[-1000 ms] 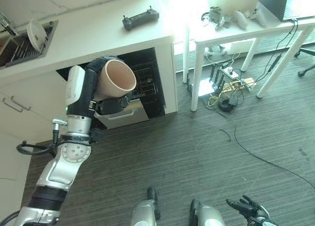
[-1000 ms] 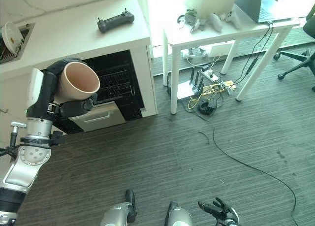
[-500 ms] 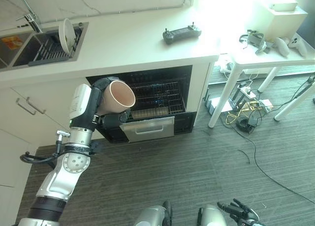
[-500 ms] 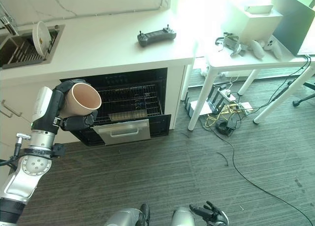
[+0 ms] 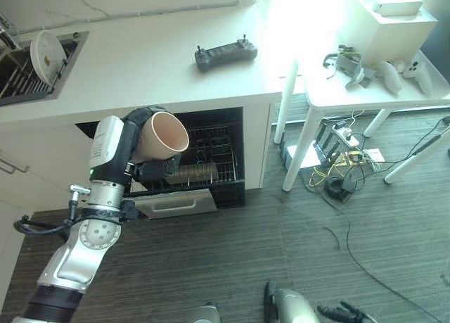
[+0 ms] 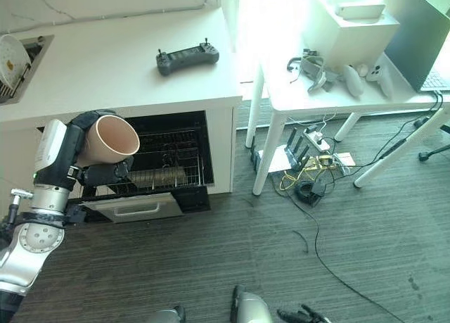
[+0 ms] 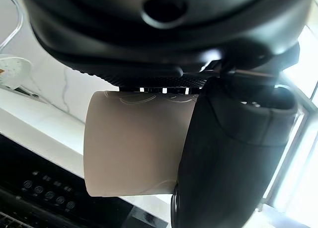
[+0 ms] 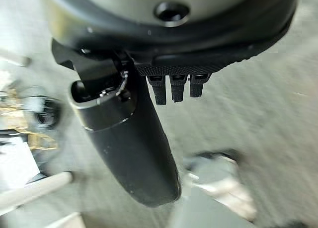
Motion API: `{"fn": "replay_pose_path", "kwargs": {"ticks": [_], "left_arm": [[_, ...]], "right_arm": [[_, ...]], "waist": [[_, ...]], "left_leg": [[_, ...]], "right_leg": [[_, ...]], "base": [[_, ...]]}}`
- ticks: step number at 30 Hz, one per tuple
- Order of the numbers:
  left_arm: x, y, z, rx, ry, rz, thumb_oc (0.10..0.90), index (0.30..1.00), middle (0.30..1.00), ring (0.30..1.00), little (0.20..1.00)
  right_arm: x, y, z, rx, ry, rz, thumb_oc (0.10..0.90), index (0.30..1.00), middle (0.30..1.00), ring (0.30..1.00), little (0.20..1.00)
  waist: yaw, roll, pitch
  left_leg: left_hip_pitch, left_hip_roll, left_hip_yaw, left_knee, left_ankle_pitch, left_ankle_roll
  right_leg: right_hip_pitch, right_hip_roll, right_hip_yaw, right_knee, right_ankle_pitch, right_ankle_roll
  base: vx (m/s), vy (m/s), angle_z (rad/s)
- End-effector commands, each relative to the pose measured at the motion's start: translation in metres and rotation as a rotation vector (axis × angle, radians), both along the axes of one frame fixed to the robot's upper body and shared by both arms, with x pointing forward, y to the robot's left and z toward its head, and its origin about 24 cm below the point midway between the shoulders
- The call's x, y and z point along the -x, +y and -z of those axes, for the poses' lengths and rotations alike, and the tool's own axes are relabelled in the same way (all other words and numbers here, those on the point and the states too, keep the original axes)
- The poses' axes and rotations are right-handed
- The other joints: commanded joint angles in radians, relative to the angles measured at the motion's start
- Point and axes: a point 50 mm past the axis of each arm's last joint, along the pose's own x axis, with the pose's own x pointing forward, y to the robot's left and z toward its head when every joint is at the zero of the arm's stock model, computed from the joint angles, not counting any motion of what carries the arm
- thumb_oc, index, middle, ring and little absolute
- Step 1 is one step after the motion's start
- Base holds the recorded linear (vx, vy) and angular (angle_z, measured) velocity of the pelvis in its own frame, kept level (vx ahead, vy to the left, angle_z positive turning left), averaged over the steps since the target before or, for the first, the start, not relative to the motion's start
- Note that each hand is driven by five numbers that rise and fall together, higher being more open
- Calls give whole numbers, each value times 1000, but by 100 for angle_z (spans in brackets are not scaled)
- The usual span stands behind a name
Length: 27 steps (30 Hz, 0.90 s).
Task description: Place the dishes in the dishwasher.
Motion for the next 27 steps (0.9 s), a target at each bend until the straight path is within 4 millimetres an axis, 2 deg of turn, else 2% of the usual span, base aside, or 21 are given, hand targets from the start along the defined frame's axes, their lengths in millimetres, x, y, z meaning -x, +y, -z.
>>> {"fn": "replay_pose_path", "kwargs": {"ticks": [1, 2, 3, 6, 8, 9, 11, 16, 18, 21, 27], "left_arm": [[-3, -1, -74, 59, -340, 33, 400, 300, 300, 300, 300], [-4, -2, -75, 68, -334, 45, 400, 300, 300, 300, 300], [-5, -3, -74, 79, -331, 53, 400, 300, 300, 300, 300], [-4, -5, -70, 96, -327, 58, 400, 300, 300, 300, 300], [-4, -10, -67, 111, -334, 76, 400, 300, 300, 300, 300], [-4, -14, -66, 118, -336, 84, 400, 300, 300, 300, 300], [-5, -19, -62, 127, -336, 86, 400, 300, 300, 300, 300], [-5, -21, -54, 127, -323, 69, 400, 300, 300, 300, 300], [-3, -21, -50, 121, -316, 69, 400, 300, 300, 300, 300], [0, -23, -46, 97, -307, 101, 400, 300, 300, 300, 300], [0, -23, -53, 62, -315, 135, 400, 300, 300, 300, 300]], "right_arm": [[2, -12, -4, 19, -14, 23, 800, 900, 900, 900, 900], [5, -13, -4, 10, -8, 38, 800, 900, 900, 900, 900], [6, -13, -4, 9, -4, 40, 800, 900, 900, 900, 900], [9, -10, -2, 14, 16, 36, 800, 900, 900, 900, 900], [12, -11, -1, 21, 21, 64, 800, 900, 900, 900, 900], [13, -13, -2, 24, 20, 81, 800, 900, 900, 900, 900], [13, -14, -2, 28, 15, 92, 800, 900, 900, 900, 900], [20, -6, 2, 27, 35, 90, 800, 900, 900, 900, 900], [22, -2, 4, 24, 46, 83, 800, 900, 900, 900, 900], [24, 8, 7, 15, 49, 71, 800, 900, 900, 900, 900], [23, 12, 8, 6, 35, 70, 800, 900, 900, 900, 900]], "waist": [[-25, 0, -26], [-26, 2, -20], [-22, 3, -15], [-15, 16, -19], [-25, 41, -19], [-30, 42, -21], [-36, 48, -26], [-21, 57, -40], [-9, 60, -47], [3, 62, -46], [3, 56, -29]], "left_leg": [[-29, -24, 117, 88, -85, 56], [-47, -22, 139, 128, -87, 53], [-63, -43, 144, 133, -86, 60], [-54, -86, 123, 32, -95, 59], [-118, -40, 133, 32, -78, 22], [-128, -22, 135, 32, -78, 4], [-150, 3, 141, 32, -66, -10], [-155, -24, 123, 32, -84, -9], [-145, -51, 104, 32, -103, 1], [-132, -89, 82, 32, -120, 40], [-105, -111, 88, 32, -157, 103]], "right_leg": [[86, -47, 16, -98, -73, 72], [101, -46, -7, -98, -81, 62], [105, -45, -21, -98, -78, 54], [119, -28, -27, -98, -90, 57], [133, -8, -53, -98, -106, 54], [147, -11, -56, -98, -125, 57], [159, -24, -76, -98, -134, 59], [172, -64, -110, -98, -134, 78], [174, -77, -116, -98, -128, 90], [173, -85, -132, -98, -102, 103], [183, -86, -123, -98, -72, 128]], "base": [[244, -265, 57], [166, -162, 65], [109, -109, 72], [98, 58, 45], [81, 164, 26], [106, 164, 66], [99, 272, 72], [74, 352, -13], [33, 311, -1], [31, 322, 9], [40, 197, 15]]}}
